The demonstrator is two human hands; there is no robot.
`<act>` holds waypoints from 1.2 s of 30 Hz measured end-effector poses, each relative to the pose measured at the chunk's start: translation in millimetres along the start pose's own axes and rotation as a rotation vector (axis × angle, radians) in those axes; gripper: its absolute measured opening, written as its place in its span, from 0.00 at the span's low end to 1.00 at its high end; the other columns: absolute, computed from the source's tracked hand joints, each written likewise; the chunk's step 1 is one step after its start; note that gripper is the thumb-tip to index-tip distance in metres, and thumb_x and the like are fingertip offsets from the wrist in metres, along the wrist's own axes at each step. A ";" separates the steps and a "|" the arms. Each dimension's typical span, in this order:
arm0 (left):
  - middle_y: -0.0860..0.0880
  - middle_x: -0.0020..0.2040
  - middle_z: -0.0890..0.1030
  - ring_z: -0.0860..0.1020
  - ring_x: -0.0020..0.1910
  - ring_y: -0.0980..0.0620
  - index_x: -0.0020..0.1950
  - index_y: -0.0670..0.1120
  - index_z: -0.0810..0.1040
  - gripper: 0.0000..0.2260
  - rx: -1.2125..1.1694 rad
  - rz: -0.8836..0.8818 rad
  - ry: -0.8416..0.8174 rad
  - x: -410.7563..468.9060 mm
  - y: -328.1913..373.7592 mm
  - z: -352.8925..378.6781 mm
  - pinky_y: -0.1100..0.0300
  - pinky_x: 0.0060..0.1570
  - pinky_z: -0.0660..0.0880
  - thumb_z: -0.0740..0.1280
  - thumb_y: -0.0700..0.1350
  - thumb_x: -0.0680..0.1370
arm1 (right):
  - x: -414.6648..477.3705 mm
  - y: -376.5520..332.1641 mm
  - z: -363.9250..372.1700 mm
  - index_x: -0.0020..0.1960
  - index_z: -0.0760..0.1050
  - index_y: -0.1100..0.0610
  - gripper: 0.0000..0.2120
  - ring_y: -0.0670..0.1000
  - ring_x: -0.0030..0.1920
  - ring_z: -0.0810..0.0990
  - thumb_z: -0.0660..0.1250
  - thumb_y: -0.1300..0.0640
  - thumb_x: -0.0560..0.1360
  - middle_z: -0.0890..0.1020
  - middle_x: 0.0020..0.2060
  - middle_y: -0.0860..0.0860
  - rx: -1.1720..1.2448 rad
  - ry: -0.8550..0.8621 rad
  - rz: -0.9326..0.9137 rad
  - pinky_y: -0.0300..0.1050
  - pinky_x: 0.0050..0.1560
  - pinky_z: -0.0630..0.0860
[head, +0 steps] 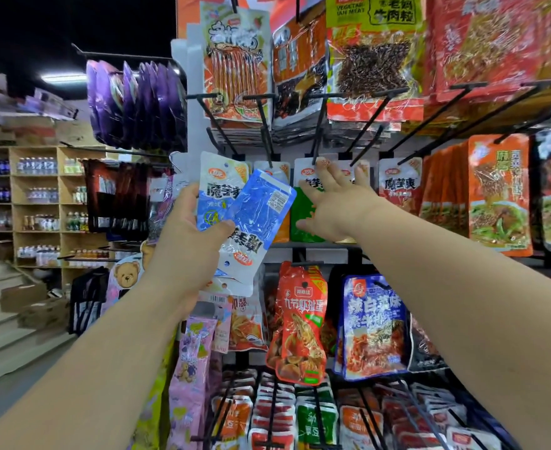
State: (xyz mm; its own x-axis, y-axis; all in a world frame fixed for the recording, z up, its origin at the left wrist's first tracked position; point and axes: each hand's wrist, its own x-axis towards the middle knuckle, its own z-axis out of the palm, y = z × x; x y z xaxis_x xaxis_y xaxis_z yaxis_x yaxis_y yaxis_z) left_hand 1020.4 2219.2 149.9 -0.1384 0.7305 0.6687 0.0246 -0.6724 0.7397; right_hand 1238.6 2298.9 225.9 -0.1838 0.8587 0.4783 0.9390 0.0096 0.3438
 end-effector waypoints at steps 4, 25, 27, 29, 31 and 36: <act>0.53 0.58 0.86 0.87 0.52 0.46 0.65 0.55 0.74 0.16 0.011 0.002 0.004 -0.8 0.1 -0.2 0.36 0.47 0.84 0.65 0.35 0.84 | 2.0 -5.3 3.2 0.83 0.36 0.44 0.42 0.58 0.82 0.32 0.51 0.27 0.80 0.31 0.81 0.54 0.059 -0.020 0.001 0.67 0.78 0.35; 0.53 0.63 0.84 0.85 0.60 0.47 0.74 0.57 0.70 0.24 -0.245 -0.098 0.010 -148.8 -20.4 -1.0 0.46 0.51 0.84 0.64 0.34 0.84 | -200.1 -102.0 45.1 0.54 0.83 0.45 0.08 0.42 0.47 0.86 0.76 0.55 0.77 0.88 0.48 0.41 1.726 0.235 -0.012 0.48 0.48 0.82; 0.56 0.61 0.85 0.85 0.58 0.51 0.70 0.59 0.72 0.20 -0.262 -0.154 0.025 -166.1 -27.7 -5.0 0.50 0.49 0.84 0.64 0.37 0.84 | -213.4 -112.9 60.8 0.51 0.82 0.45 0.07 0.41 0.41 0.85 0.76 0.56 0.77 0.87 0.45 0.41 1.802 0.164 0.020 0.42 0.41 0.79; 0.65 0.53 0.86 0.86 0.51 0.60 0.61 0.64 0.74 0.17 -0.298 -0.229 0.051 -182.2 -34.2 -8.1 0.60 0.40 0.83 0.61 0.40 0.85 | -225.6 -123.6 74.8 0.52 0.82 0.47 0.07 0.43 0.43 0.86 0.75 0.56 0.77 0.88 0.46 0.43 1.830 0.110 0.067 0.42 0.42 0.80; 0.65 0.53 0.86 0.86 0.51 0.60 0.61 0.65 0.74 0.17 -0.288 -0.273 0.064 -196.6 -44.8 -14.3 0.62 0.39 0.82 0.60 0.40 0.86 | -237.2 -132.5 86.3 0.55 0.82 0.48 0.08 0.43 0.43 0.86 0.75 0.56 0.77 0.88 0.49 0.45 1.855 0.054 0.082 0.40 0.40 0.80; 0.51 0.64 0.85 0.85 0.58 0.45 0.69 0.57 0.75 0.16 -0.193 -0.404 0.186 -229.2 -72.4 -34.0 0.43 0.49 0.84 0.60 0.39 0.87 | -259.8 -141.3 107.8 0.57 0.79 0.52 0.05 0.47 0.21 0.73 0.67 0.58 0.83 0.84 0.39 0.57 1.934 -0.089 0.193 0.40 0.21 0.68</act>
State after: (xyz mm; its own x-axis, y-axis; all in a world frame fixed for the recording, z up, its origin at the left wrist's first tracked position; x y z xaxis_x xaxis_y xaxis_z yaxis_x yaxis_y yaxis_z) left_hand 1016.7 2096.4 -59.4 -0.2745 0.9159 0.2930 -0.2497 -0.3621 0.8981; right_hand 1185.0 2129.7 -34.0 -0.1011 0.9357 0.3381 -0.0460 0.3351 -0.9411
